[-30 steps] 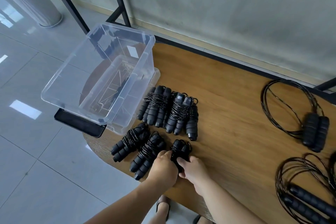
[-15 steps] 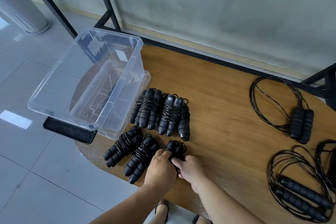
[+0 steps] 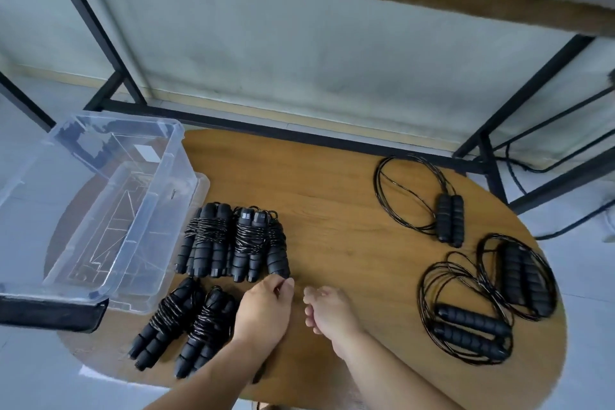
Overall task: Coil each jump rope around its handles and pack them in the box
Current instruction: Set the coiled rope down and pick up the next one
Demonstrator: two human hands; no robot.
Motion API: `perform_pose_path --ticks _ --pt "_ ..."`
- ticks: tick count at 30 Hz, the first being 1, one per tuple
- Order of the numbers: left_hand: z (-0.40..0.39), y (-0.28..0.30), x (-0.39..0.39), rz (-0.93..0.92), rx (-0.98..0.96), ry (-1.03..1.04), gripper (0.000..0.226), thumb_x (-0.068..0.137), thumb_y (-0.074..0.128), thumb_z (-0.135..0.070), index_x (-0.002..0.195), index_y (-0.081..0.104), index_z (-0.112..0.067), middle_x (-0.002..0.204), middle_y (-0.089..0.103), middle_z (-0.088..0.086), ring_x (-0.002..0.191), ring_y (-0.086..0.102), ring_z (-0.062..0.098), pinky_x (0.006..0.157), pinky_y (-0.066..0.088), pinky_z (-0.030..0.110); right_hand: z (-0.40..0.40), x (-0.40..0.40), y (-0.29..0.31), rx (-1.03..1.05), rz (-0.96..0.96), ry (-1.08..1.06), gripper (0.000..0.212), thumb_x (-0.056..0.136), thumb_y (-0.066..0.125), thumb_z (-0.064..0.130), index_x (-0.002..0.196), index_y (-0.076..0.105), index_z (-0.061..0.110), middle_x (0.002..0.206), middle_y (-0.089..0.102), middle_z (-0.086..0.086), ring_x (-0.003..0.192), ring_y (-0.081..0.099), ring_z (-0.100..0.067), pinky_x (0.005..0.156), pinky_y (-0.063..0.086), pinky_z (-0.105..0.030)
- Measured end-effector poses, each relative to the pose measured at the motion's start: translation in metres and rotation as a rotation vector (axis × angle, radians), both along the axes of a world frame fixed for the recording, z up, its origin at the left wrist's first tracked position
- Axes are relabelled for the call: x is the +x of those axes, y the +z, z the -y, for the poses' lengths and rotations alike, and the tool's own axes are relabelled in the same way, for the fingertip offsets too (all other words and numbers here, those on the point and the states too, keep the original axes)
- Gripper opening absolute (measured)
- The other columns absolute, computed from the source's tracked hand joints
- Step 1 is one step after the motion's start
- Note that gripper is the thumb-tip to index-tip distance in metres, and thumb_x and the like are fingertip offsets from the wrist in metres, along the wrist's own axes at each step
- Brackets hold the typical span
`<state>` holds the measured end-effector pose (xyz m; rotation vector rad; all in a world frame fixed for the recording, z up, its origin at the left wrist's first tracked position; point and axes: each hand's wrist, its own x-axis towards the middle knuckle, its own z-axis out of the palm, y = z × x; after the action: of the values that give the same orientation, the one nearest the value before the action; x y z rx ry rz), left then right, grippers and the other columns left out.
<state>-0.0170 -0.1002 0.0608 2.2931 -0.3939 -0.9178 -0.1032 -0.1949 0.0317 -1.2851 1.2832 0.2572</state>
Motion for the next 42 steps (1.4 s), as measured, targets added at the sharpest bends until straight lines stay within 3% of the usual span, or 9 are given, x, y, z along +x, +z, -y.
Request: perform_pose_path --ticks 5,12,16,19,27,31,34,37,42 --pt "0.039 0.029 -0.011 -0.124 -0.119 -0.061 0.039 0.1 0.052 -0.035 0.067 0.052 -0.015 0.047 0.041 -0.008 0.037 0.034 0.007 0.038 0.028 0.019 0.031 -0.035 0.05 -0.087 0.1 -0.179 0.028 0.096 0.053 0.03 0.079 0.064 0.011 0.062 0.056 0.001 0.048 0.047 -0.013 0.046 0.036 -0.022" --pt "0.111 0.047 -0.054 -0.225 -0.134 -0.232 0.028 0.098 0.056 -0.028 0.074 0.068 -0.019 0.062 0.06 0.001 0.035 0.038 0.012 0.039 0.03 0.022 0.079 -0.114 0.086 -0.187 0.119 -0.427 0.039 0.101 0.052 0.036 0.076 0.067 0.009 0.048 0.051 0.005 0.043 0.045 -0.01 0.044 0.034 -0.02" --pt "0.16 0.042 -0.082 -0.275 -0.096 -0.287 0.022 0.095 0.06 -0.023 0.075 0.066 -0.019 0.044 0.046 -0.008 0.031 0.035 0.009 0.037 0.028 0.018 0.128 -0.159 0.088 -0.163 0.104 -0.546 0.038 0.099 0.054 0.038 0.085 0.07 0.007 0.053 0.051 0.005 0.048 0.043 -0.011 0.051 0.033 -0.024" --pt "0.188 0.037 -0.093 -0.262 -0.061 -0.326 0.016 0.095 0.059 -0.025 0.081 0.064 -0.019 0.057 0.051 -0.006 0.044 0.043 0.011 0.043 0.032 0.018 0.161 -0.176 0.085 -0.148 0.112 -0.594 0.035 0.1 0.054 0.032 0.095 0.069 0.001 0.056 0.05 0.0 0.045 0.04 -0.012 0.046 0.031 -0.023" --pt "0.314 0.003 -0.122 -0.224 0.006 -0.225 0.019 0.098 0.049 -0.022 0.102 0.067 -0.023 0.077 0.065 -0.003 0.072 0.062 0.016 0.054 0.045 0.02 0.287 -0.183 0.044 -0.094 0.148 -0.512 0.012 0.101 0.054 0.021 0.101 0.064 0.015 0.079 0.059 -0.006 0.06 0.052 -0.013 0.051 0.043 -0.021" --pt "0.374 -0.019 -0.125 -0.125 0.062 -0.236 0.028 0.101 0.045 -0.024 0.124 0.062 -0.022 0.087 0.066 -0.001 0.065 0.058 0.013 0.051 0.043 0.021 0.339 -0.167 -0.001 -0.215 0.058 -0.347 0.035 0.097 0.056 0.031 0.125 0.064 0.012 0.106 0.069 -0.007 0.096 0.065 -0.022 0.093 0.054 -0.042" --pt "0.407 -0.045 -0.126 -0.051 0.13 -0.334 0.042 0.101 0.046 -0.026 0.143 0.045 -0.023 0.13 0.058 0.004 0.106 0.062 0.022 0.083 0.053 0.029 0.362 -0.154 -0.026 -0.271 -0.024 -0.199 0.044 0.102 0.047 0.03 0.141 0.049 0.01 0.134 0.06 -0.008 0.122 0.056 -0.026 0.105 0.042 -0.038" --pt "0.425 -0.066 -0.125 0.024 0.171 -0.417 0.053 0.1 0.05 -0.026 0.15 0.035 -0.021 0.146 0.045 0.007 0.127 0.049 0.027 0.1 0.045 0.035 0.375 -0.144 -0.042 -0.296 -0.066 -0.139 0.047 0.104 0.041 0.031 0.147 0.041 0.01 0.144 0.052 -0.009 0.13 0.05 -0.027 0.102 0.039 -0.034" --pt "0.428 -0.092 -0.119 -0.009 0.228 -0.367 0.053 0.09 0.065 -0.022 0.139 0.044 -0.022 0.117 0.063 0.003 0.104 0.062 0.026 0.083 0.056 0.038 0.386 -0.134 -0.059 -0.294 -0.063 -0.072 0.035 0.104 0.042 0.034 0.129 0.052 0.013 0.122 0.061 -0.01 0.106 0.058 -0.028 0.076 0.04 -0.031"
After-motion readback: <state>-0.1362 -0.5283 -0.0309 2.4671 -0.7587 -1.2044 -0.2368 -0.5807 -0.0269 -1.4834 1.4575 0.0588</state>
